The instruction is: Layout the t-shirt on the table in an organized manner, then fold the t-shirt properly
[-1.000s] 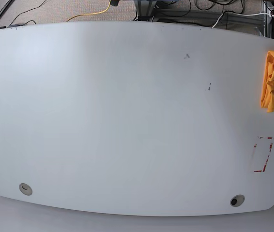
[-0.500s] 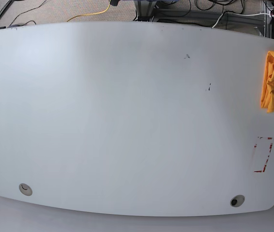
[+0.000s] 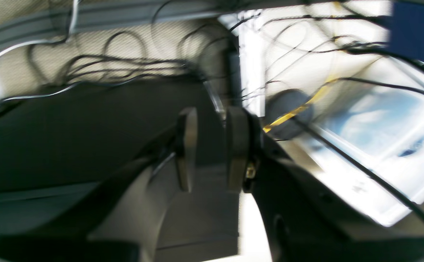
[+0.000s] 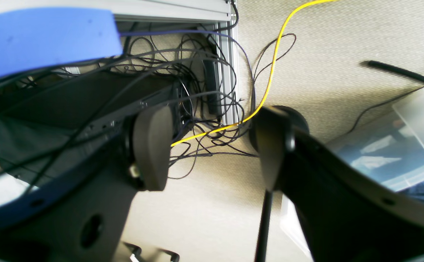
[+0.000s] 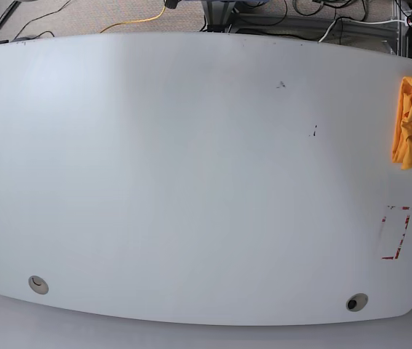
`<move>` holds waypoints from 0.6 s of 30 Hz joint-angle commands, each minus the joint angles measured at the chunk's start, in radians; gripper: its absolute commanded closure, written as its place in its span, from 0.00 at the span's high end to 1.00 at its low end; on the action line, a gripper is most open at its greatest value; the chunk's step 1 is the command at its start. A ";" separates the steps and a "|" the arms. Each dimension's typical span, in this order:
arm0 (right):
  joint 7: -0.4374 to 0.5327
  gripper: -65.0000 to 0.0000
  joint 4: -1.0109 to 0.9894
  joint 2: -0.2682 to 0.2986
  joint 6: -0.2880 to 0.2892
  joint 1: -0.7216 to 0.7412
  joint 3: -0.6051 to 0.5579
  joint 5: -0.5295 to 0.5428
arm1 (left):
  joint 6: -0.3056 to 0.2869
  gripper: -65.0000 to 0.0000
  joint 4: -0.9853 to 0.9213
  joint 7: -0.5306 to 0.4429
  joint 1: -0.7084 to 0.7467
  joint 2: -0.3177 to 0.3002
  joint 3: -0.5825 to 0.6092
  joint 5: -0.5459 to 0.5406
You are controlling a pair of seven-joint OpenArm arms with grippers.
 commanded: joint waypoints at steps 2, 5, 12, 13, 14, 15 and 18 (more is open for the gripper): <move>0.014 0.55 -0.074 -0.003 0.012 0.048 0.002 -0.014 | 0.008 0.19 -0.111 -0.011 -0.046 -0.011 -0.003 0.014; 0.014 0.55 -0.123 -0.005 -0.011 0.087 0.002 -0.031 | 0.020 0.19 -0.186 -0.009 -0.106 -0.014 -0.003 0.014; 0.010 0.55 -0.212 -0.011 -0.091 0.179 0.002 -0.065 | 0.057 0.19 -0.361 -0.009 -0.247 -0.016 -0.002 0.016; 0.010 0.55 -0.228 -0.020 -0.099 0.194 0.002 -0.071 | 0.059 0.19 -0.388 -0.009 -0.267 -0.016 -0.002 0.016; 0.010 0.55 -0.237 -0.025 -0.103 0.205 0.002 -0.075 | 0.059 0.19 -0.410 -0.009 -0.283 -0.016 -0.002 0.016; 0.010 0.55 -0.246 -0.026 -0.109 0.215 0.002 -0.078 | 0.059 0.19 -0.430 -0.009 -0.295 -0.016 0.000 0.016; 0.010 0.55 -0.281 -0.032 -0.136 0.251 0.002 -0.100 | 0.070 0.19 -0.494 -0.009 -0.352 -0.016 0.023 0.016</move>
